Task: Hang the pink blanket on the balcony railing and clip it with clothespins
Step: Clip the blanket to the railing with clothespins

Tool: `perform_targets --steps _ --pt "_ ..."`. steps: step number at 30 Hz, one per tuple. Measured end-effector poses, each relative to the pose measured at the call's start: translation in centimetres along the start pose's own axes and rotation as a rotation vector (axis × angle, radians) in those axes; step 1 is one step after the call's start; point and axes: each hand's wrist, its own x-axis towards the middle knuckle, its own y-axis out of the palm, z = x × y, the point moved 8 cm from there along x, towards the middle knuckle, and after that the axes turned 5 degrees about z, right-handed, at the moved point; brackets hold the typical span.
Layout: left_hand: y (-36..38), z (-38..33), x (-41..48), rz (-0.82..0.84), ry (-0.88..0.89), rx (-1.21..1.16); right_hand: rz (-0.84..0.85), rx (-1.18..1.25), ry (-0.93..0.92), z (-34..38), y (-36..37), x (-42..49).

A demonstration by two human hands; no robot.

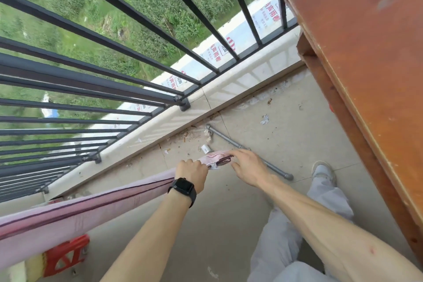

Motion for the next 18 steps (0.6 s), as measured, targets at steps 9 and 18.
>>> perform_targets --steps 9,18 --pt "-10.2 -4.4 -8.6 -0.388 0.167 -0.471 -0.425 -0.248 0.049 5.5 -13.5 -18.2" --pt "-22.2 -15.1 -20.1 -0.777 0.547 -0.495 -0.912 -0.389 0.336 8.6 -18.4 -41.6"
